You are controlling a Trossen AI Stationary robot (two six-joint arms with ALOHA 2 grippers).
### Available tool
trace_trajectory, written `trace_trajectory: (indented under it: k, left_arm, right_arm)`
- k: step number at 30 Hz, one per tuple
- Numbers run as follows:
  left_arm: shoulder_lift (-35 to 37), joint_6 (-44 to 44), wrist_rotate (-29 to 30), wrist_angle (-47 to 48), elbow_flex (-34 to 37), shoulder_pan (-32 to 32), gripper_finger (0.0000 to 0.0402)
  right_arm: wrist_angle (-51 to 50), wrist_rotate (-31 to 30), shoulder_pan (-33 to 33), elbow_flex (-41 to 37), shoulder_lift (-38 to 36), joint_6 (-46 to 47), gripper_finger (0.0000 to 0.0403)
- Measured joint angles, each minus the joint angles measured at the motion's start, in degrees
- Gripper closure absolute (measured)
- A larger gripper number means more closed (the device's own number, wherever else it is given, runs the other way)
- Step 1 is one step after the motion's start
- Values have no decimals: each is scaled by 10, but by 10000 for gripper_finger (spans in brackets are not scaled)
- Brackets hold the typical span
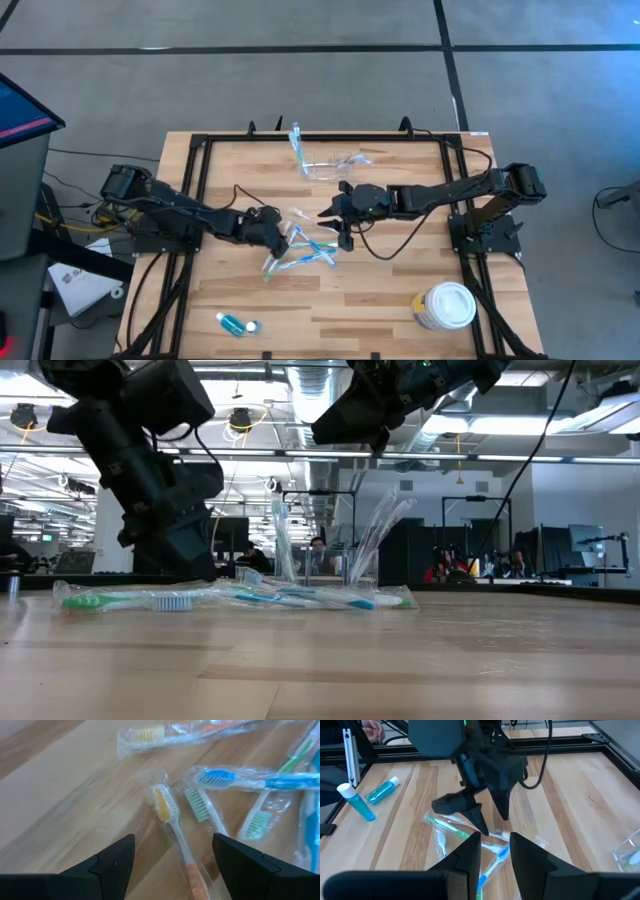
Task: Pick & Place toothbrushing station
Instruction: Put the orange toothbrush into the transparent organizer
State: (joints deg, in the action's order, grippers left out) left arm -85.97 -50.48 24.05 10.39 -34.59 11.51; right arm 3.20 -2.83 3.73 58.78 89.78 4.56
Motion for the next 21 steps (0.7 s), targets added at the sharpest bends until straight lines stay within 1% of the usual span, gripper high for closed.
trace_trajectory:
  k: [6, 9, 13, 21]
  left_arm:
    - [-29, 0, 0, -15, 0, -1, 144]
    - [-31, 0, 0, -20, 0, -1, 156]
    - [-31, 0, 0, -24, 0, -1, 190]
    - [-31, 0, 1, -33, 0, -1, 274]
  right_arm:
    - [0, 0, 0, 0, 0, 0, 307]
    - [0, 0, 0, 0, 0, 0, 307]
    - [0, 0, 0, 0, 0, 0, 307]
    - [0, 0, 0, 0, 0, 0, 307]
